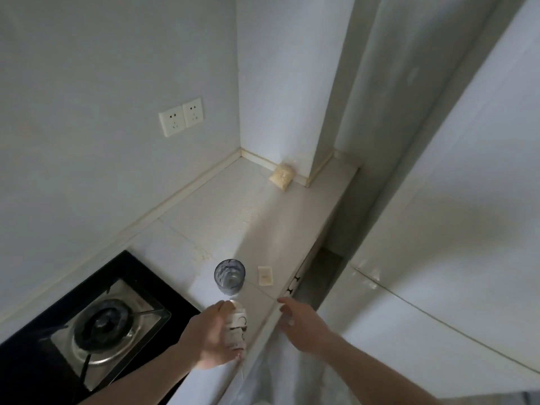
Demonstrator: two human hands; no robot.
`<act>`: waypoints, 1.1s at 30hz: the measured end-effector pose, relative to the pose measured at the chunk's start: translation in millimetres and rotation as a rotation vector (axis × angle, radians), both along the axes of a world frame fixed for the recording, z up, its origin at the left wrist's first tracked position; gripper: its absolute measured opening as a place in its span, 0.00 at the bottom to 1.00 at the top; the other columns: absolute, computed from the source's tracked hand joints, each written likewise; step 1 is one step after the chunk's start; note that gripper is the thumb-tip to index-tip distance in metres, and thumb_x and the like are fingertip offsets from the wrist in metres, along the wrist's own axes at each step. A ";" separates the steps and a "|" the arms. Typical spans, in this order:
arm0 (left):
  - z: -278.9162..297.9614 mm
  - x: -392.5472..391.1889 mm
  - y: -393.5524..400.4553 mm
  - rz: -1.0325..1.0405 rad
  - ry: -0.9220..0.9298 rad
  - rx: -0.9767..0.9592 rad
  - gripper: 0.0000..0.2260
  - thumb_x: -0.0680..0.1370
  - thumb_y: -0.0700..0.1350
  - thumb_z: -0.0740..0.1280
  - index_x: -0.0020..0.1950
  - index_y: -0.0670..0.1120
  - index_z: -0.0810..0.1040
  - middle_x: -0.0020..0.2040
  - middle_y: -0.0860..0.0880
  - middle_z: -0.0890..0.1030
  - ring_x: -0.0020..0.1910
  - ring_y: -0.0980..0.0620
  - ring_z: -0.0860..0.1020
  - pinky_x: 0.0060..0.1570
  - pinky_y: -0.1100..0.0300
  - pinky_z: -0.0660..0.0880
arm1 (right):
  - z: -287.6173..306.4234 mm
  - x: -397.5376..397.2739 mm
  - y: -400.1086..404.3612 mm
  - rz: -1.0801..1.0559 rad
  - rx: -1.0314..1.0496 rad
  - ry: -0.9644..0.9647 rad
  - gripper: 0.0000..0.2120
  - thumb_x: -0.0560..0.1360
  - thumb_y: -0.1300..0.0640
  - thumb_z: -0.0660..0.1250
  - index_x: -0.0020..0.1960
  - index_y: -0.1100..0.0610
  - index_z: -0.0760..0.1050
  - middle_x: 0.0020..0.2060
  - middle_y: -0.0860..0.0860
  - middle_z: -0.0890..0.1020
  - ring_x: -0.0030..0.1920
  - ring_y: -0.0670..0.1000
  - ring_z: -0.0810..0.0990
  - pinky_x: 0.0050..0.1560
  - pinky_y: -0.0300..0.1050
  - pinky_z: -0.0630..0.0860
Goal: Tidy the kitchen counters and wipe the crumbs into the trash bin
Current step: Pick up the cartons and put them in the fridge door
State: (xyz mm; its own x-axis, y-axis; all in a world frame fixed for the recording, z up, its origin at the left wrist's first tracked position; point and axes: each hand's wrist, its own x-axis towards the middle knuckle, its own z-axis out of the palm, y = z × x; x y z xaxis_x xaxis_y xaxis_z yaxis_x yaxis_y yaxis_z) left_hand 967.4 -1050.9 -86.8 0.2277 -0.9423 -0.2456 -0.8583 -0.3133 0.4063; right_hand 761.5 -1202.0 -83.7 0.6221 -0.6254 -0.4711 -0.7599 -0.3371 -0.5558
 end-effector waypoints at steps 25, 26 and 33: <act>227.7 1.6 -147.2 0.016 0.065 -0.327 0.27 0.58 0.60 0.79 0.50 0.60 0.71 0.45 0.58 0.80 0.40 0.58 0.81 0.39 0.57 0.82 | 201.9 -24.9 -179.3 0.218 -1.005 1.177 0.18 0.81 0.50 0.64 0.66 0.59 0.77 0.66 0.58 0.78 0.72 0.65 0.67 0.76 0.64 0.51; 225.3 2.0 -146.1 0.013 0.062 -0.322 0.27 0.58 0.60 0.79 0.50 0.60 0.70 0.45 0.58 0.80 0.40 0.58 0.81 0.39 0.58 0.82 | 200.4 -25.5 -179.4 0.225 -1.012 1.180 0.19 0.80 0.50 0.65 0.66 0.59 0.77 0.66 0.59 0.78 0.72 0.65 0.67 0.76 0.64 0.50; 204.4 7.1 -146.0 0.020 0.086 -0.287 0.29 0.59 0.60 0.80 0.53 0.60 0.70 0.46 0.60 0.79 0.42 0.59 0.81 0.40 0.60 0.82 | 195.4 -23.1 -154.9 0.258 -0.998 1.152 0.19 0.79 0.49 0.67 0.63 0.62 0.77 0.62 0.60 0.77 0.67 0.64 0.70 0.73 0.60 0.58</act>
State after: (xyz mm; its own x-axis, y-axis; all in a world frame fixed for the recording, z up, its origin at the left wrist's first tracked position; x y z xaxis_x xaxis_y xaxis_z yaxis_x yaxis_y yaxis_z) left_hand 974.5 -1196.9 117.7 0.2370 -0.9714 0.0108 -0.8117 -0.1919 0.5516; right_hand 738.3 -1357.0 111.8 0.3644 -0.9035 -0.2256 -0.4690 -0.3874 0.7937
